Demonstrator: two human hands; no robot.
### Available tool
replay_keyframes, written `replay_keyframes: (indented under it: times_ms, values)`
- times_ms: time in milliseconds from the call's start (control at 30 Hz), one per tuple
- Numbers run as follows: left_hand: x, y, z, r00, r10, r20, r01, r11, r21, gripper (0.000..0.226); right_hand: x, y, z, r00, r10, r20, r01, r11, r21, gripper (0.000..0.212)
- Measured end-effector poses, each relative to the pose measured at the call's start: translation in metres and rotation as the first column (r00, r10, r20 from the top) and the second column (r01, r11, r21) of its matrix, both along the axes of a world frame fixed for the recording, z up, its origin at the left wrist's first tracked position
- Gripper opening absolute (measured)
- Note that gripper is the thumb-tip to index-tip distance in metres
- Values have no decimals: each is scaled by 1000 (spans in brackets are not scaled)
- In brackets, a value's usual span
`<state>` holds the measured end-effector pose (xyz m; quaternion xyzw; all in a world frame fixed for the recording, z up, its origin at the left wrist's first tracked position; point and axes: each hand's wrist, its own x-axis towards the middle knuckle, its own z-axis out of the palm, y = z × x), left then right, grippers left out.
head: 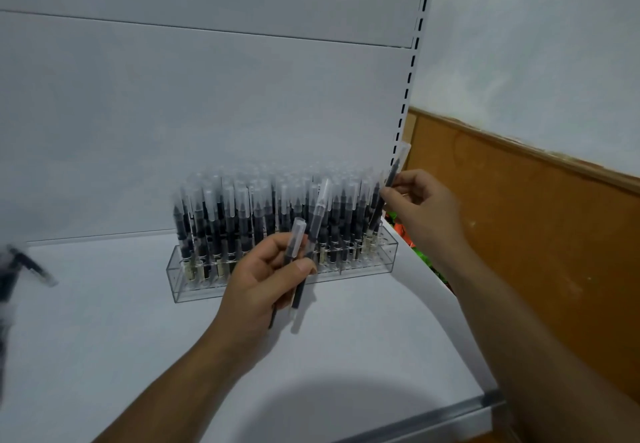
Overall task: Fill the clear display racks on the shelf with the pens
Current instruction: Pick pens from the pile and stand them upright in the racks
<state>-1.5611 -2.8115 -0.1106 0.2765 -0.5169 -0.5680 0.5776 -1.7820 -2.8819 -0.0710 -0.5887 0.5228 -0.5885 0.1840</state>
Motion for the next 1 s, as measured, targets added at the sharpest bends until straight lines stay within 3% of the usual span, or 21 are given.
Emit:
replay_keyframes:
  times_ms: [400,567,700,867,933,1000]
  values:
    - [0,-1,-2,998,-2,67,4,1000,-28,17,-5,1,-14,934,-23,-357,85,984,159,13]
    - [0,-2,-3,995,9,98,-6,1000,-24,18,-3,3,-5,841,-61,-538,155,979,131,14]
    - [0,-1,-3,995,6,102,-3,999,-33,17,2,3,-3,761,13,-648,168,962,216,13]
    - [1,-1,-3,996,5,86,0,998,-59,18,-3,16,-10,799,-50,-599,197,963,182,18]
    - [0,-2,-3,996,2,84,4,998,-65,18,2,27,-13,900,-56,-432,126,983,134,19]
    - [-1,-2,-3,996,-9,83,15,997,-70,17,15,41,-11,975,137,-174,-107,980,169,23]
